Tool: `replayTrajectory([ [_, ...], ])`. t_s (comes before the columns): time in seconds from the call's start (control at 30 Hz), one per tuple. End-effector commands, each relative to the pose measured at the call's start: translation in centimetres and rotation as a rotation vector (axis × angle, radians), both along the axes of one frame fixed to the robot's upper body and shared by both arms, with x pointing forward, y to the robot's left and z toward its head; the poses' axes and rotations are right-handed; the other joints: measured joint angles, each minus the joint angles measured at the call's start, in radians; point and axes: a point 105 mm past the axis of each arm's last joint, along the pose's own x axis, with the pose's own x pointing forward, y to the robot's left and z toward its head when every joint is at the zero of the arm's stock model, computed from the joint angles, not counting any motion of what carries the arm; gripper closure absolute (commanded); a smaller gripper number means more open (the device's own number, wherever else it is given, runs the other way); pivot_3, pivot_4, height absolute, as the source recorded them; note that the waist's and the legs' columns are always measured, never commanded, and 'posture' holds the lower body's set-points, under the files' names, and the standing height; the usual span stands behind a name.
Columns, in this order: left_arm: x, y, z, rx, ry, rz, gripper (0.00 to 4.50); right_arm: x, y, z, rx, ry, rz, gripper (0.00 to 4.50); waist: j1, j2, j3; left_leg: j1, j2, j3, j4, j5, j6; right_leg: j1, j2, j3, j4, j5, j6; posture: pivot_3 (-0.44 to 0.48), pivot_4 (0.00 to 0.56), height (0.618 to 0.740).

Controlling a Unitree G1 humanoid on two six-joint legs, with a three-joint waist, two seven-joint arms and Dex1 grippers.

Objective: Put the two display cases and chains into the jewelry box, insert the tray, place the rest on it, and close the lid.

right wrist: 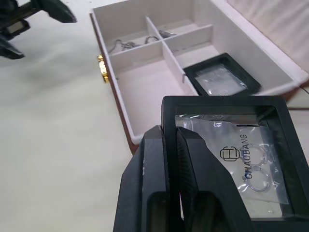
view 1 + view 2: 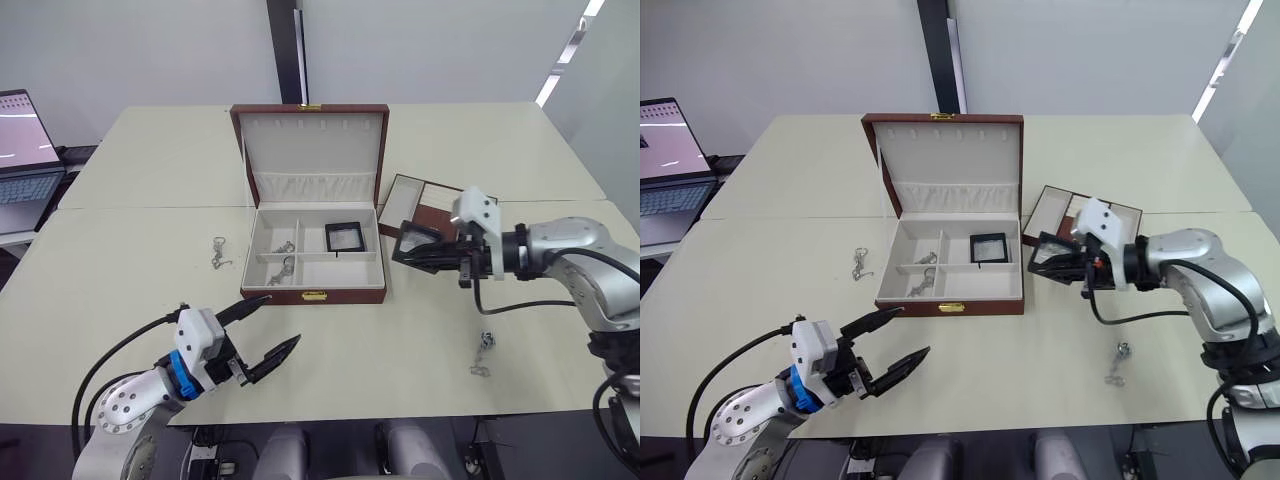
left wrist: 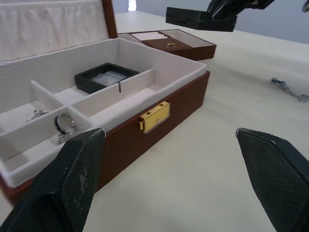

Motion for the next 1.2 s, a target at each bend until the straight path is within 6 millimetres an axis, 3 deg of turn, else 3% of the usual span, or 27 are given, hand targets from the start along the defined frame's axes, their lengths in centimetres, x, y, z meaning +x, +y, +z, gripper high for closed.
replayTrajectory([
  [0.03, -0.3, 0.7, 1.1, -0.021, -0.038, 0.06, 0.0, 0.3, 2.1, 1.1, -0.007, -0.033, 0.081, 4.49, 0.001, 0.0, 0.0, 0.0, 0.0, 0.0, 0.0, 0.0, 0.0, 0.0, 0.0, 0.0, 0.0, 0.0, 0.0, 0.0, 0.15, 0.74],
  [0.17, -0.6, 1.3, 0.8, -0.028, -0.034, 0.122, 0.0, 1.1, 5.0, 1.5, -0.02, -0.05, 0.178, 4.49, 0.001, 0.0, 0.0, 0.0, 0.0, 0.0, 0.0, 0.0, 0.0, 0.0, 0.0, 0.0, 0.0, 0.0, 0.0, 0.0, 0.15, 0.74],
  [0.37, -1.3, 1.3, 0.8, -0.049, -0.03, 0.168, 0.0, 1.8, 7.6, 0.7, -0.056, 0.009, 0.249, 4.49, 0.002, 0.0, 0.0, -0.001, 0.0, -0.001, 0.0, 0.0, 0.0, -0.001, -0.001, 0.0, 0.0, 0.0, 0.0, 0.0, 0.15, 0.74],
  [0.8, -2.0, 1.2, 0.6, -0.058, -0.023, 0.206, 0.0, 2.6, 10.1, -1.5, -0.098, 0.095, 0.305, 4.49, 0.001, 0.0, 0.0, -0.001, 0.0, -0.001, 0.0, 0.0, 0.0, -0.002, -0.001, -0.001, 0.0, 0.0, 0.0, 0.0, 0.15, 0.74],
  [1.2, -2.0, 1.5, 0.3, -0.057, -0.025, 0.213, 0.0, 3.1, 10.0, -2.4, -0.11, 0.133, 0.29, 4.49, 0.0, 0.0, 0.0, -0.001, 0.0, -0.001, 0.0, 0.0, 0.0, -0.002, -0.001, -0.001, 0.0, 0.0, 0.0, 0.0, 0.15, 0.74],
])
